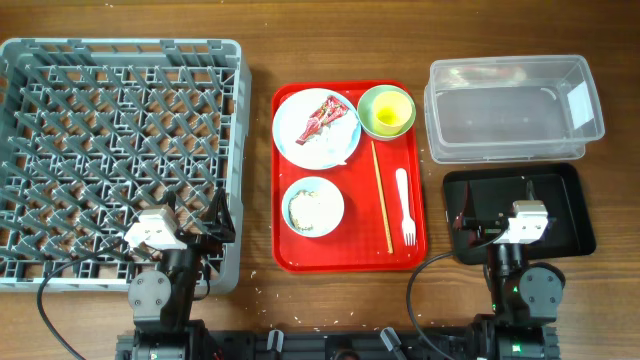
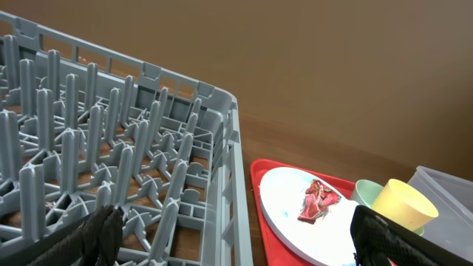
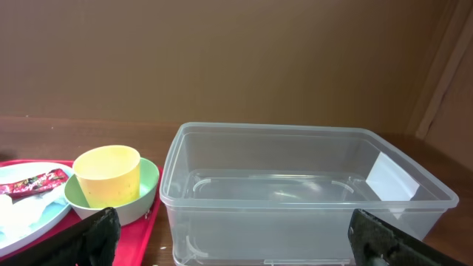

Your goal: Sort waste into correct bins and load items into the dishwasher rack

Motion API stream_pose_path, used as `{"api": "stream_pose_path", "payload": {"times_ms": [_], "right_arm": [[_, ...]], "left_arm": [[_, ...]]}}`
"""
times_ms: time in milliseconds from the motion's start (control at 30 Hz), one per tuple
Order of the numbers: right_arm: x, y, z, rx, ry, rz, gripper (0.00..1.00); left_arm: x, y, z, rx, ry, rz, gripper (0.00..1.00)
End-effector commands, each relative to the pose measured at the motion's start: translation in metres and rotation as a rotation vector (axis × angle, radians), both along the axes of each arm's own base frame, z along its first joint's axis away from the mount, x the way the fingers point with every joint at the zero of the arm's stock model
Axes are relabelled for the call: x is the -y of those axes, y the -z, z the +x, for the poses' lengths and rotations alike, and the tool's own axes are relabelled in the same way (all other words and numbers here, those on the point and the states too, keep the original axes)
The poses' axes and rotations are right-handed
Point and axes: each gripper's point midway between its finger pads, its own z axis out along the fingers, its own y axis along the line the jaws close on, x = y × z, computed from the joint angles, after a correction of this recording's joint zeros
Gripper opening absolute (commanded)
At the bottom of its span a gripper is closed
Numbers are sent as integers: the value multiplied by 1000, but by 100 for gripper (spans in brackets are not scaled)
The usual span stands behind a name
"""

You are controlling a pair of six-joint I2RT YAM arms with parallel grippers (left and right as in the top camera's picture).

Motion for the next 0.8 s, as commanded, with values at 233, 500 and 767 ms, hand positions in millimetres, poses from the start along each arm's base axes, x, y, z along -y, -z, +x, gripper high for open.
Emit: {"api": "stream_pose_path", "payload": {"times_ms": [233,500,767], "right_arm": [[-6,5,1,-21,-34,26,100],[-6,5,1,-22,-34,27,100],[-6,5,1,-22,-34,26,100]], "left_arm": [[-2,4,0,-6,-10,20,100],[-2,1,0,4,-10,20,100],[-2,1,0,4,-10,20,100]]}}
